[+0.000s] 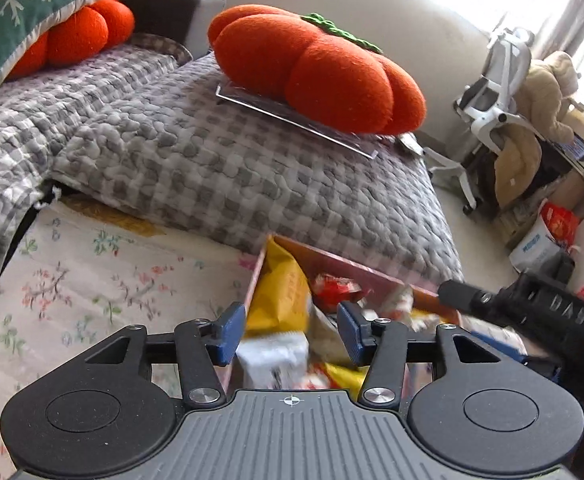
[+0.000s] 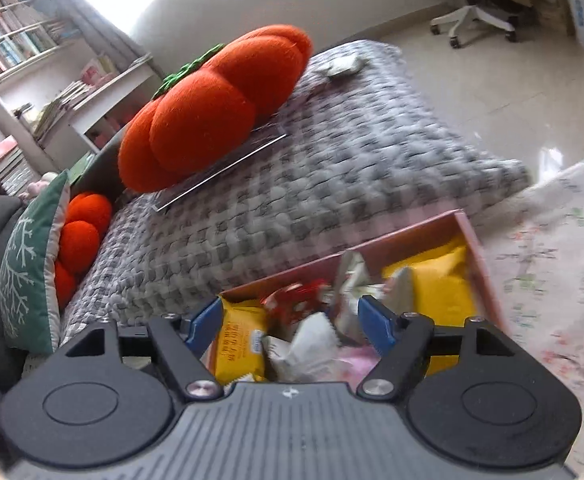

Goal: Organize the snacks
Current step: 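Carry the truffle and red candy into the box and open both grippers, then grasp the gold bar with the left gripper while the right gripper grasps the orange biscuit packet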

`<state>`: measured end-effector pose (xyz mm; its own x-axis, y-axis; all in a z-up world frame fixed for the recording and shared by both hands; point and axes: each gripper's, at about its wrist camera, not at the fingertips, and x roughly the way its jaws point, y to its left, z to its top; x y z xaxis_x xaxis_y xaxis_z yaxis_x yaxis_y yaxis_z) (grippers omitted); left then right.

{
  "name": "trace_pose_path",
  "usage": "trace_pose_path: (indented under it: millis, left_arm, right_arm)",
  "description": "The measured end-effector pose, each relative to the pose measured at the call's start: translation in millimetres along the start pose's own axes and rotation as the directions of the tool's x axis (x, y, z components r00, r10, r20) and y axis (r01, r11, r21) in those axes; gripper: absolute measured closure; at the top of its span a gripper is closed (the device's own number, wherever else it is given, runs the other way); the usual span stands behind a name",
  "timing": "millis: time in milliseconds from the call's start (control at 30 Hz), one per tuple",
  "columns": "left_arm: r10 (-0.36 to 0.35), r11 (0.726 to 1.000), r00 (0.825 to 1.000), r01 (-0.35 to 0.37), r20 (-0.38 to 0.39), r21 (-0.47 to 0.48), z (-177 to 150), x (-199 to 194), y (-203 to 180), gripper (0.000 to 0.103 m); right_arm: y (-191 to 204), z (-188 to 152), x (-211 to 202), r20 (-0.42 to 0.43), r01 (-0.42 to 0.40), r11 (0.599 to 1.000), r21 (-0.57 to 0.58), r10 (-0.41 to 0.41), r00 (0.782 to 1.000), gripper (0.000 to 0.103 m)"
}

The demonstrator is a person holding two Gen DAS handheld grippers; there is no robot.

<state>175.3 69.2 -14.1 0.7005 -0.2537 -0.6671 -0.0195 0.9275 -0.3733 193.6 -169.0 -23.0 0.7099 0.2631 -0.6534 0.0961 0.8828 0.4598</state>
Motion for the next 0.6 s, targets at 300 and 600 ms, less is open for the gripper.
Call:
trace_pose_path:
  millis: [300,600]
  left_arm:
    - [-0.037,0.993,0.991,0.051,-0.13,0.109,-55.0,-29.2,-39.3,0.046]
    - [-0.108,0.994,0.936,0.108,-0.335,-0.019,-141.2,-45.2,-74.7,0.04]
  right_arm:
    - [-20.7,-9.4,-70.1,-0.03,0.126,0.984,-0.125,-0.131,0.991,0.026]
    - [-55.0,-40.8,-132.1,-0.092,0.243,0.935,-0.26,-0.275,0.957,0.026]
